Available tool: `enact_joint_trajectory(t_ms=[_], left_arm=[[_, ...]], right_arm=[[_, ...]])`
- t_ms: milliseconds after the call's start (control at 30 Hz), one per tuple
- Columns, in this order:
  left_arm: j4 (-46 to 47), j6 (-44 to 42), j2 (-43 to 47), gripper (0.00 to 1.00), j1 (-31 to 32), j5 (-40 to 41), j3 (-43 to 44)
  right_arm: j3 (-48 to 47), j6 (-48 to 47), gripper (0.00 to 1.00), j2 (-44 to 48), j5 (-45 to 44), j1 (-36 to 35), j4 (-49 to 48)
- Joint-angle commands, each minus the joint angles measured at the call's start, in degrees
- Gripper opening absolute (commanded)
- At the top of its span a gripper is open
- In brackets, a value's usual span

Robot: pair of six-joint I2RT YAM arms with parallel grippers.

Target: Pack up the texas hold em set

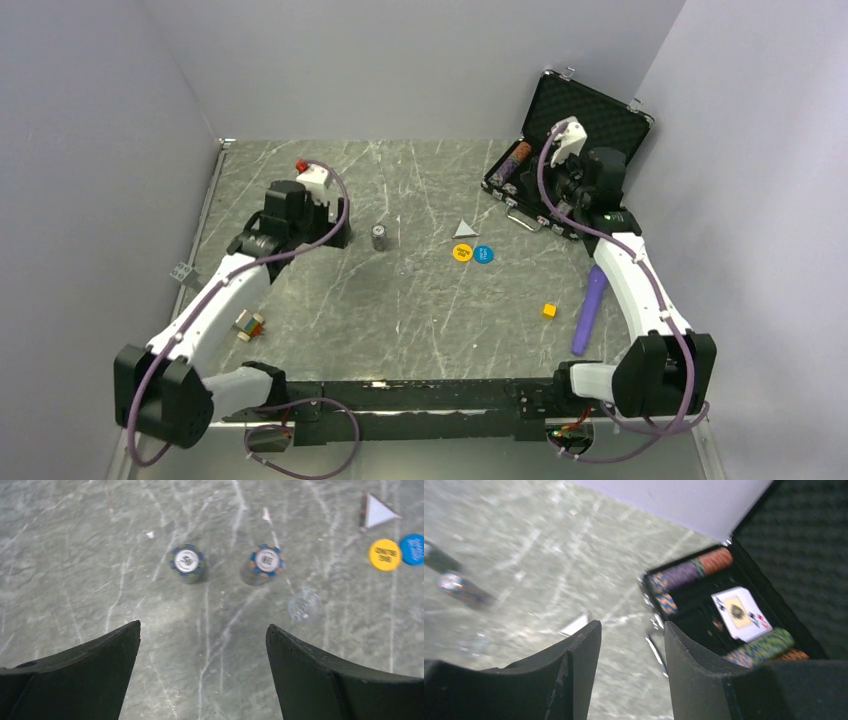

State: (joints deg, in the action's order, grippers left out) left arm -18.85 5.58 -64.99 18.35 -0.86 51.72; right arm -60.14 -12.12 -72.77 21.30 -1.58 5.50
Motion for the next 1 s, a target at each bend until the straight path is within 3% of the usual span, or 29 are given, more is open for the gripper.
enact_joint_trajectory(t_ms=[0, 300, 567, 800, 967], left_arm=[[-2.7, 1.6, -6.2, 0.99, -3.3, 1.0, 7.5], [-5.6, 0.2, -22.4, 0.99, -4.4, -2.3, 17.2], [-5.5, 0.5, -29.3, 0.96, -5.4, -3.8, 19.2], [-6.9, 0.5, -34.6, 0.86, -5.4, -3.8, 22.3], [-6.3, 0.4, -35.3, 0.73, -5.4, -3.8, 22.1]], right_arm=[[-0.9, 12.7, 0.53, 2.8, 11.1, 0.2, -4.1], [4.6, 25.7, 0.52, 9.0, 13.4, 0.2, -3.9], [6.9, 27.9, 0.53, 11.6, 14.4, 0.2, -2.9], [7.5, 29.1, 0.50, 12.6, 15.0, 0.1, -2.8], [7.4, 29.7, 0.49, 12.6, 15.0, 0.1, -2.5]])
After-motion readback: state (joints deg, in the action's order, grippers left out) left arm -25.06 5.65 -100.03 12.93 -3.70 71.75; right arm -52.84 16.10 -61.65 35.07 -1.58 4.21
